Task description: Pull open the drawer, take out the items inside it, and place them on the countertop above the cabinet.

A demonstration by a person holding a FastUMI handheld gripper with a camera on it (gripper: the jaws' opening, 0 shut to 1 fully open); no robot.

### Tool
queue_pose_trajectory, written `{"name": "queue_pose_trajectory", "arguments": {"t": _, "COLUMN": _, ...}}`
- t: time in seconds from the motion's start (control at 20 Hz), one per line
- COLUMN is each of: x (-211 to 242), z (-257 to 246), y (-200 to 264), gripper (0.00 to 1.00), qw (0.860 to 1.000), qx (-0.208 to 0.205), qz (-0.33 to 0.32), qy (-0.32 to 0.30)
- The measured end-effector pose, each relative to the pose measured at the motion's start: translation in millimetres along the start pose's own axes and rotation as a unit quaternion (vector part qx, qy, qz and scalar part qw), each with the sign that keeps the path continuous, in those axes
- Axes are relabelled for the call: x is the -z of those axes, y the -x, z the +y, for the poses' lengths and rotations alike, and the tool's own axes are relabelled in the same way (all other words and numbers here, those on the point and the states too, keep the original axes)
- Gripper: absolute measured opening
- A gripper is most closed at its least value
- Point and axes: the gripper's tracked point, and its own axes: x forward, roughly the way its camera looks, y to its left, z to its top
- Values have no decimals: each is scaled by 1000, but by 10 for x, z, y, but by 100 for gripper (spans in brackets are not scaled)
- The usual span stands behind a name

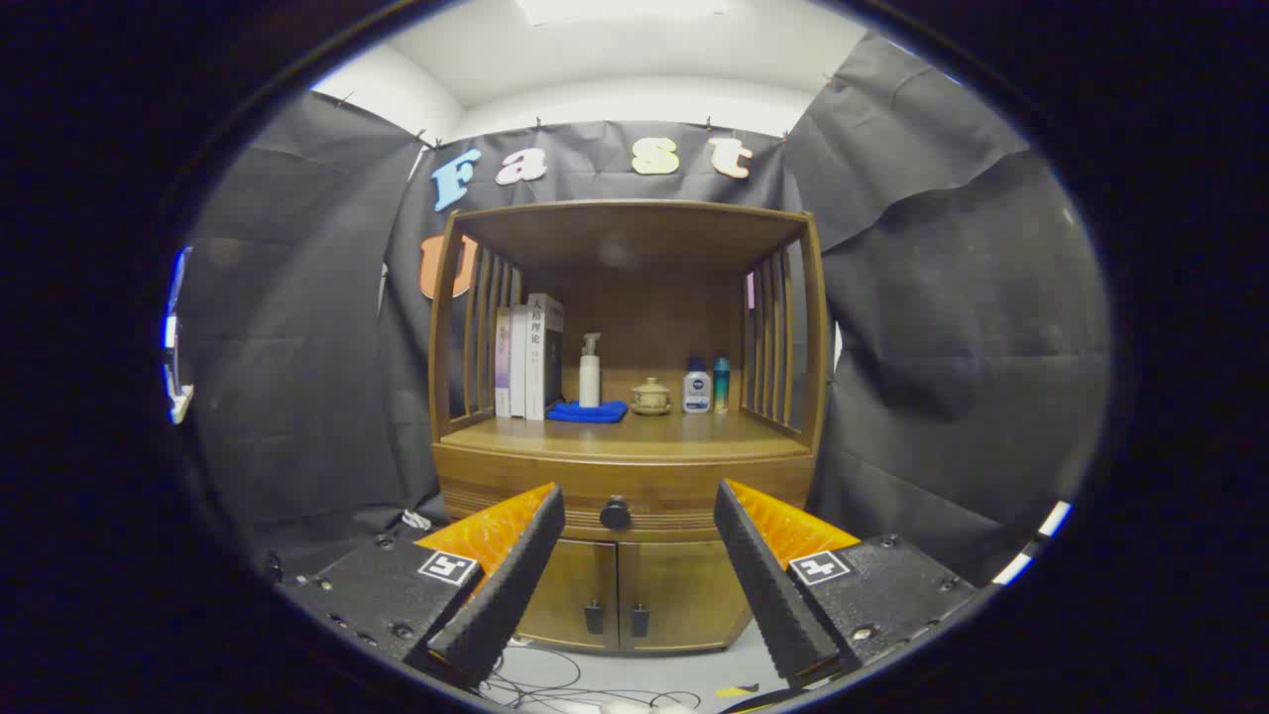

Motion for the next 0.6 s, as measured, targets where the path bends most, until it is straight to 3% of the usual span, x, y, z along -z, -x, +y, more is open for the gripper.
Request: {"name": "queue_pose_trajectory", "arguments": {"t": 0.6, "x": -101, "z": -44, "y": 54, "gripper": 99, "qw": 1000, "qx": 9, "qz": -5, "qy": -9}}
